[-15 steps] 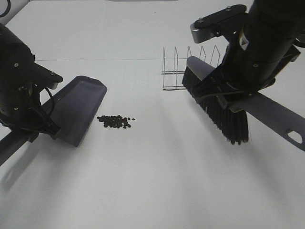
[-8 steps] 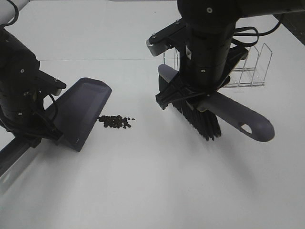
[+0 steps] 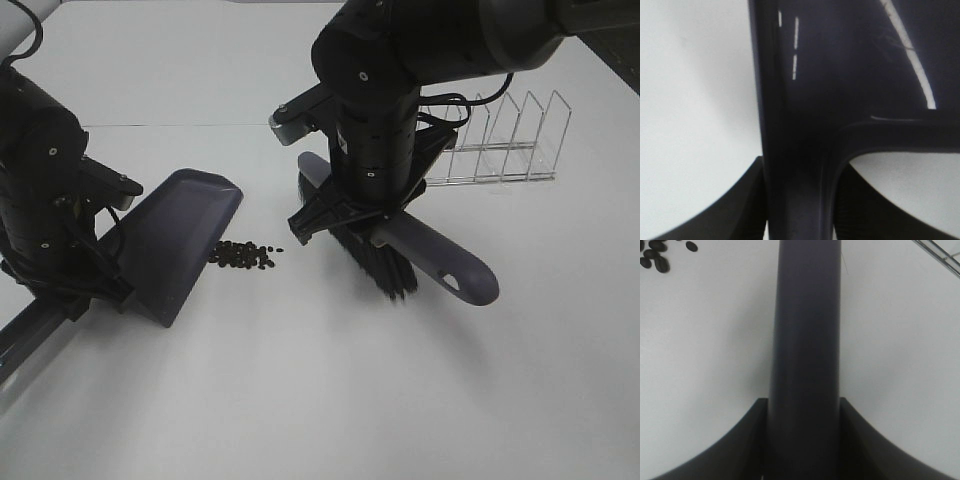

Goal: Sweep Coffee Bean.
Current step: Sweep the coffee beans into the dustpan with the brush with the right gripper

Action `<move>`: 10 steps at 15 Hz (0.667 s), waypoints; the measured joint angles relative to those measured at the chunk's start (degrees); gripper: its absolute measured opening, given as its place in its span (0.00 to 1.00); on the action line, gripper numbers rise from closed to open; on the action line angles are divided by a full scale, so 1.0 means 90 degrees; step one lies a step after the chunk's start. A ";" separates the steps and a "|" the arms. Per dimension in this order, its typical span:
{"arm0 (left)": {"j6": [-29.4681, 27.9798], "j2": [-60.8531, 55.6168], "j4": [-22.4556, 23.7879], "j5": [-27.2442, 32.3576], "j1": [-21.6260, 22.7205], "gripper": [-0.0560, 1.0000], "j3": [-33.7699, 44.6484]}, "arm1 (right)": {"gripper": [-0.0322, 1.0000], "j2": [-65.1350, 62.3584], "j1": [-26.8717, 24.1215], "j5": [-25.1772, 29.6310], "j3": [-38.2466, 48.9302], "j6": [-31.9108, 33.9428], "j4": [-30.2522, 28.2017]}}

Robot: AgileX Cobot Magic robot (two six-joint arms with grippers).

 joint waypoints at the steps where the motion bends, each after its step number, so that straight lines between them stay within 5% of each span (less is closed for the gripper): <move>1: 0.0000 0.0000 0.0000 0.0000 0.0000 0.37 0.0000 | 0.31 0.0025 0.0000 -0.0032 -0.0013 -0.0019 0.0045; 10: 0.0293 0.0025 -0.0369 0.0223 0.0000 0.37 0.0000 | 0.31 0.0796 0.0000 -0.0401 -0.0783 -0.1044 0.1458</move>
